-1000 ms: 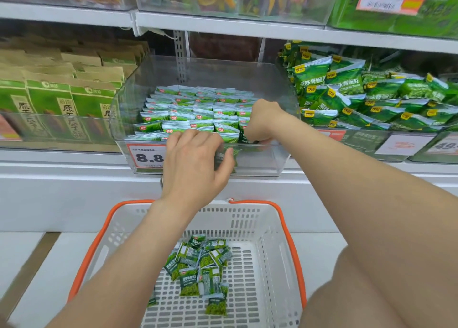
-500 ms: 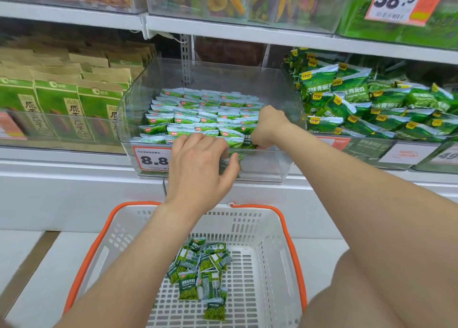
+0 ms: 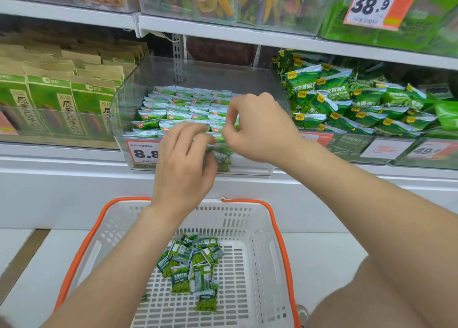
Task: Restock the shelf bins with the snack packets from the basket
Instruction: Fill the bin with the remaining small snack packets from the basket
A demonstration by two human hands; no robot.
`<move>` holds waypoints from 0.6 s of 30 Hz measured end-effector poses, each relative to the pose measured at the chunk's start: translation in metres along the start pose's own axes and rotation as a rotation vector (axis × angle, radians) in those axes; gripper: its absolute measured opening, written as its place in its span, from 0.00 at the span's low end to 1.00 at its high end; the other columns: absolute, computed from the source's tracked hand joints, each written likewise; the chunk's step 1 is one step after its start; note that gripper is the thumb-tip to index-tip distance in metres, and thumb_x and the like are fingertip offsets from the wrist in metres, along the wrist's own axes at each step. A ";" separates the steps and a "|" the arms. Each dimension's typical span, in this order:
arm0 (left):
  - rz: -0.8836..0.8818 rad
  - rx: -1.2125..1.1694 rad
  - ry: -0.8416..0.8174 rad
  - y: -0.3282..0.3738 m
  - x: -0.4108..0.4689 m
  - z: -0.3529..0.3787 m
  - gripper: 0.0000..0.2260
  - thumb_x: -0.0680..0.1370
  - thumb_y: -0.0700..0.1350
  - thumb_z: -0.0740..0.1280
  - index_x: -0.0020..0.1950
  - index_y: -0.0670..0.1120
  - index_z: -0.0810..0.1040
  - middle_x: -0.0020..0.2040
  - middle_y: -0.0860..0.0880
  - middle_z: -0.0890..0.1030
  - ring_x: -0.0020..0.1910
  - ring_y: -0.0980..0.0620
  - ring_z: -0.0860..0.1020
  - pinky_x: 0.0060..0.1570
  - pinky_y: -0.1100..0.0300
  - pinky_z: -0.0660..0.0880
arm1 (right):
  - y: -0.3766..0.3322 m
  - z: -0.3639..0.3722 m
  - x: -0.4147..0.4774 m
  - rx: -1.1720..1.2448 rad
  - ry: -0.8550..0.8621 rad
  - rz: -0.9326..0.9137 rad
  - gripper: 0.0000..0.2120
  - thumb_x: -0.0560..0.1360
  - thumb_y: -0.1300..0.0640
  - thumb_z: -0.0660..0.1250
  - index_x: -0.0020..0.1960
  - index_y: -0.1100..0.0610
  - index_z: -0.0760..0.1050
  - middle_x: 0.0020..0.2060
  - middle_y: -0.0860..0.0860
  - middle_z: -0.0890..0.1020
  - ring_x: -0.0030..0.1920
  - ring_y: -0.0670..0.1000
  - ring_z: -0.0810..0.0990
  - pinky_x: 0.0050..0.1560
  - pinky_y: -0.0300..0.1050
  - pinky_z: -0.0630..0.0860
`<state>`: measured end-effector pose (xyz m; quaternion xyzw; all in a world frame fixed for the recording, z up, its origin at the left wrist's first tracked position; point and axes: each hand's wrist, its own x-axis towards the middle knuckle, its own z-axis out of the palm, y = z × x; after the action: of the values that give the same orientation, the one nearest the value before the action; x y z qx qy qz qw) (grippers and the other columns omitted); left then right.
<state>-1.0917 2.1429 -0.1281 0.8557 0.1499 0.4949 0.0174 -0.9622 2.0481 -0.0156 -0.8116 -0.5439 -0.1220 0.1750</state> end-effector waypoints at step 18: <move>-0.649 0.371 -1.590 -0.094 -0.269 0.020 0.12 0.82 0.45 0.62 0.66 0.47 0.72 0.67 0.45 0.72 0.60 0.43 0.79 0.51 0.50 0.77 | -0.073 0.116 -0.095 -0.377 -1.097 -0.548 0.08 0.81 0.62 0.61 0.44 0.55 0.68 0.40 0.51 0.67 0.34 0.52 0.73 0.29 0.45 0.66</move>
<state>-1.2223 2.1613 -0.3820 0.8511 0.4076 -0.3094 0.1172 -1.0650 2.0420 -0.1471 -0.6045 -0.7112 0.1771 -0.3121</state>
